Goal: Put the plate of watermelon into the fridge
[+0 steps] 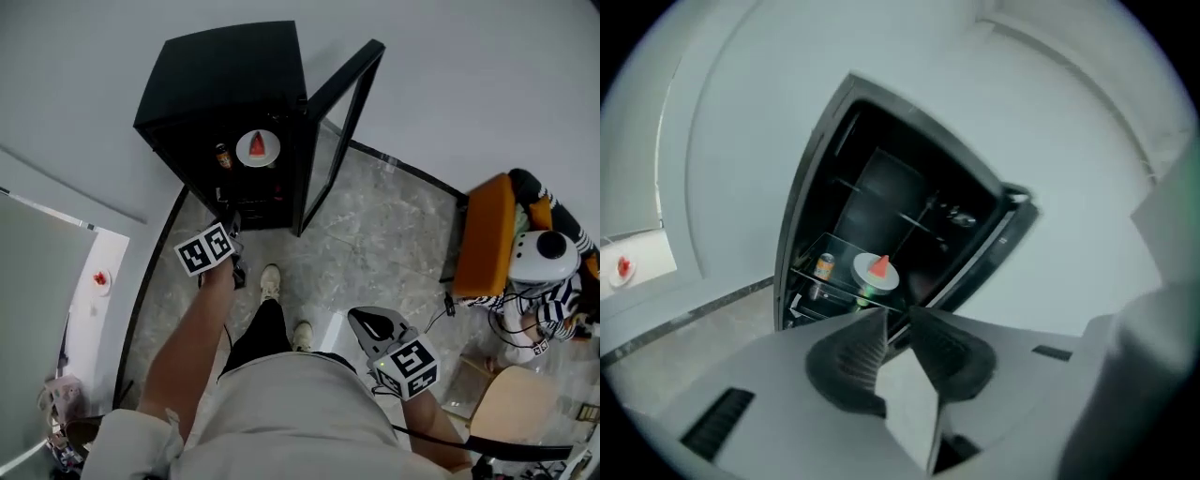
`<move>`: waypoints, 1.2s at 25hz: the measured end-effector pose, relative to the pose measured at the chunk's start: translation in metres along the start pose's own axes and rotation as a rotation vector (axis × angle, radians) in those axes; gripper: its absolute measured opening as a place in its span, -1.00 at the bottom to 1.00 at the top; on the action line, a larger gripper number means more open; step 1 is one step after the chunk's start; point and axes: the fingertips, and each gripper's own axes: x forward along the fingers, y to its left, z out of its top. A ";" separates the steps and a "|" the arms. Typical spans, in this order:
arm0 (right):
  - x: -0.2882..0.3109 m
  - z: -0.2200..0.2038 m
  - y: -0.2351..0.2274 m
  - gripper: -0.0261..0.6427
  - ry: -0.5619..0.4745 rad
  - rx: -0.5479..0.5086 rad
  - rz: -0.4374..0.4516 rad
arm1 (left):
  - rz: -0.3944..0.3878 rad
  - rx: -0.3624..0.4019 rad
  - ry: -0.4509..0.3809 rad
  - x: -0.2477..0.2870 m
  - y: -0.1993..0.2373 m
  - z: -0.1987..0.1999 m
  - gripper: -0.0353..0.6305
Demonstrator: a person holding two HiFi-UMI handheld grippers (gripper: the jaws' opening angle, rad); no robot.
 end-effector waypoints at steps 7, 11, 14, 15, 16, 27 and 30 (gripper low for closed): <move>-0.008 -0.014 0.036 -0.88 -0.025 -0.042 0.087 | -0.276 0.065 0.044 -0.126 -0.060 -0.044 -0.86; -0.014 -0.025 0.060 -0.88 -0.048 -0.070 0.093 | -0.464 0.093 0.096 -0.197 -0.098 -0.084 -0.86; -0.028 -0.033 0.087 -0.88 -0.062 -0.097 0.106 | -0.534 0.188 0.124 -0.257 -0.123 -0.115 -0.86; -0.033 -0.035 0.098 -0.88 -0.064 -0.107 0.113 | -0.550 0.221 0.136 -0.278 -0.130 -0.124 -0.86; -0.036 -0.037 0.110 -0.88 -0.064 -0.116 0.120 | -0.565 0.250 0.148 -0.297 -0.135 -0.132 -0.86; -0.018 -0.048 0.266 -0.88 -0.052 -0.169 0.137 | -0.649 0.307 0.146 -0.452 -0.084 -0.167 -0.86; -0.017 -0.051 0.308 -0.88 -0.061 -0.190 0.126 | -0.670 0.335 0.159 -0.486 -0.065 -0.178 -0.86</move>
